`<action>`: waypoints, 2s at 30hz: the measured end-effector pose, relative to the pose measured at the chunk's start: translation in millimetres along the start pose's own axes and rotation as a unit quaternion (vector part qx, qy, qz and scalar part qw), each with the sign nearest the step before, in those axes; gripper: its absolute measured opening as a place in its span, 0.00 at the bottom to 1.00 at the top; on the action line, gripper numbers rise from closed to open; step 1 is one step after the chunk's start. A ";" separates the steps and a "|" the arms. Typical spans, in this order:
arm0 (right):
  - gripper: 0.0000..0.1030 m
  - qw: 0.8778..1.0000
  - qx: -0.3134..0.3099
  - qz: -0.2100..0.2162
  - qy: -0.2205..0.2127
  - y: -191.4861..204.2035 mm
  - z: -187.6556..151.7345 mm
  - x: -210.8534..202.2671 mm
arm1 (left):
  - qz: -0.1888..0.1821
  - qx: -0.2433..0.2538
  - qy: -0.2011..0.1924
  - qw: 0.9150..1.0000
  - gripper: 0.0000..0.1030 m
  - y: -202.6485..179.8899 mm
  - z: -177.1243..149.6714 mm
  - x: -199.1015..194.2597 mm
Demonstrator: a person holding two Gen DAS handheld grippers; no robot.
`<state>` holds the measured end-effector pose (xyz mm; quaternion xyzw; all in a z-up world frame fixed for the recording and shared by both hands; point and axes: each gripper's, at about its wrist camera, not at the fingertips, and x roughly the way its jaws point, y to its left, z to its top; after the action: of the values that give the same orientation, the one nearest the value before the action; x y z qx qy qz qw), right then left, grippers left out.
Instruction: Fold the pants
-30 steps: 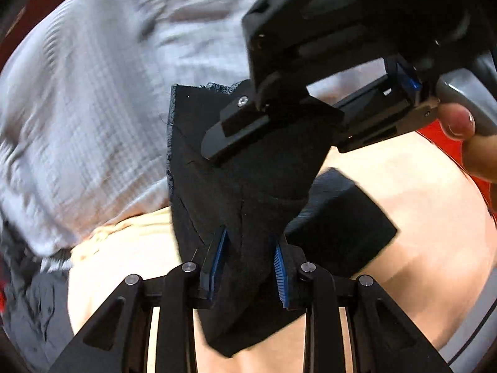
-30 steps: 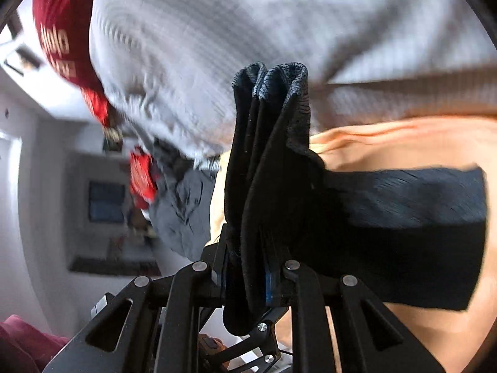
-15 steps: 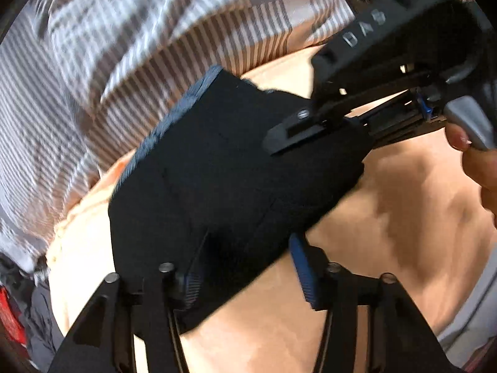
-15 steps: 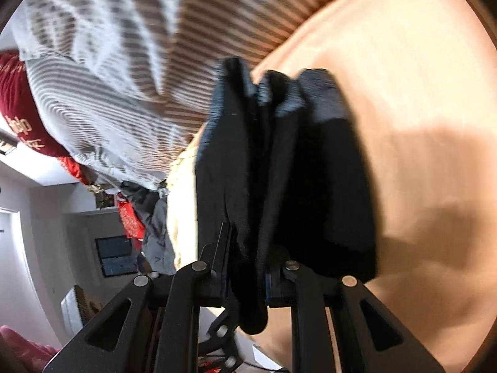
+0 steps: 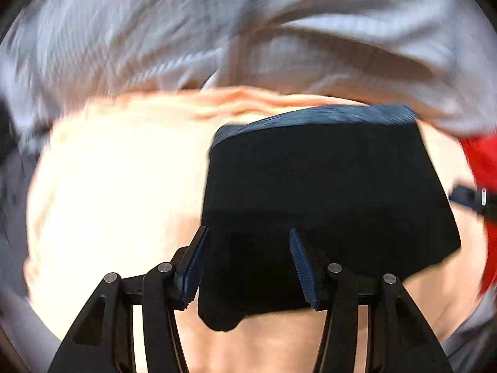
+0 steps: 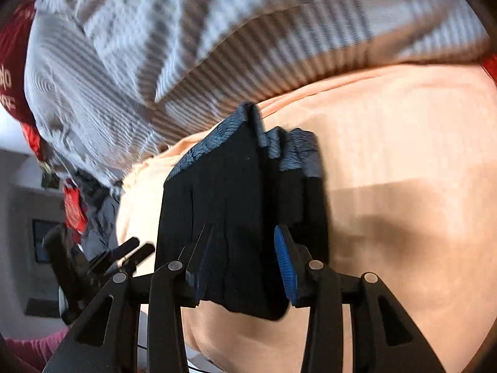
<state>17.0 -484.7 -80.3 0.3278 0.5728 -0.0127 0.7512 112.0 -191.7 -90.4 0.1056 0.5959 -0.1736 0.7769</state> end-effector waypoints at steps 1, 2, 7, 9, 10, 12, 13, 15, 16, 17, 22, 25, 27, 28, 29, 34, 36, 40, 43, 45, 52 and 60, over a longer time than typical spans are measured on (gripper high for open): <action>0.42 1.000 -0.001 -0.015 0.012 0.8 0.6 8.1 | -0.005 -0.014 0.006 1.000 0.52 4.1 1.4 5.8; 0.40 0.999 0.003 -0.019 0.026 0.4 -0.2 15.2 | -0.014 -0.022 0.011 1.000 0.52 5.3 1.3 11.0; 0.14 0.999 -0.007 -0.036 0.032 -6.5 -15.3 16.3 | -0.028 -0.030 0.031 0.999 0.52 -1.2 -8.7 34.1; 0.14 0.998 -0.001 -0.044 0.046 -13.7 -16.8 18.2 | -0.018 -0.023 0.020 0.999 0.53 -6.3 -14.0 34.8; 0.15 0.998 0.003 -0.047 0.048 -15.5 -16.5 17.6 | -0.014 -0.022 0.016 1.000 0.53 -7.7 -14.8 34.4; 0.15 0.997 0.000 -0.060 0.045 -13.1 -17.3 9.5 | -0.007 -0.028 0.015 0.999 0.53 -8.9 -16.6 30.6; 0.20 0.997 -0.012 -0.068 0.034 -7.0 -19.3 1.2 | -0.007 -0.034 0.015 0.999 0.53 -8.2 -17.0 28.3; 0.21 0.996 -0.050 -0.069 0.012 7.9 -25.8 -10.5 | -0.007 -0.059 0.011 0.998 0.53 -2.9 -21.1 20.6; 0.21 0.995 -0.075 -0.069 0.006 15.5 -30.1 -15.0 | -0.008 -0.072 0.008 0.997 0.53 -1.8 -28.6 14.3; 0.22 0.992 -0.101 -0.071 0.006 23.2 -34.0 -15.5 | -0.009 -0.087 0.004 0.996 0.53 1.0 -40.8 4.8; 0.44 0.980 -0.145 -0.127 0.053 22.6 -43.0 18.9 | -0.003 -0.127 0.016 0.992 0.53 22.8 -84.2 -15.7; 0.55 0.990 -0.070 -0.111 0.048 2.0 -38.5 14.3 | 0.008 -0.122 0.019 0.992 0.53 37.1 -119.8 -32.7; 0.55 0.990 -0.063 -0.116 0.040 1.2 -44.0 7.0 | 0.012 -0.117 0.027 0.993 0.53 47.6 -140.5 -38.9; 0.55 0.989 -0.069 -0.123 0.035 3.9 -49.1 3.3 | 0.012 -0.115 0.034 0.993 0.53 52.4 -150.4 -40.5; 0.55 0.988 -0.077 -0.132 0.031 7.7 -57.5 -1.3 | 0.011 -0.116 0.040 0.992 0.53 58.5 -163.1 -43.9; 0.59 0.988 -0.066 -0.140 0.028 22.1 -92.5 -18.0 | 0.003 -0.117 0.068 0.991 0.53 84.1 -214.1 -54.1; 0.62 0.989 -0.054 -0.136 0.029 30.1 -109.4 -22.2 | -0.003 -0.112 0.076 0.991 0.53 92.4 -232.1 -58.9; 0.63 0.989 -0.055 -0.131 0.042 48.4 -141.0 -24.5 | -0.020 -0.103 0.093 0.990 0.53 101.9 -259.9 -64.7; 0.63 0.988 -0.058 -0.131 0.052 61.3 -158.2 -20.4 | -0.016 -0.087 0.105 0.990 0.53 108.2 -280.8 -67.0; 0.63 0.988 -0.060 -0.131 0.055 69.3 -167.6 -18.1 | -0.020 -0.092 0.112 0.989 0.53 114.7 -292.0 -67.9; 0.64 0.988 -0.064 -0.125 0.059 92.7 -185.9 -11.9 | -0.030 -0.117 0.109 0.987 0.53 138.0 -305.2 -73.8; 0.66 0.990 -0.055 -0.119 0.052 101.3 -189.6 -9.9 | -0.037 -0.111 0.085 0.989 0.53 144.5 -282.7 -77.9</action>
<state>-108.1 -312.6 -47.8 0.2154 0.6455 -0.0533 0.7308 -100.2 57.0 -97.2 0.0108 0.6790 -0.1257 0.7232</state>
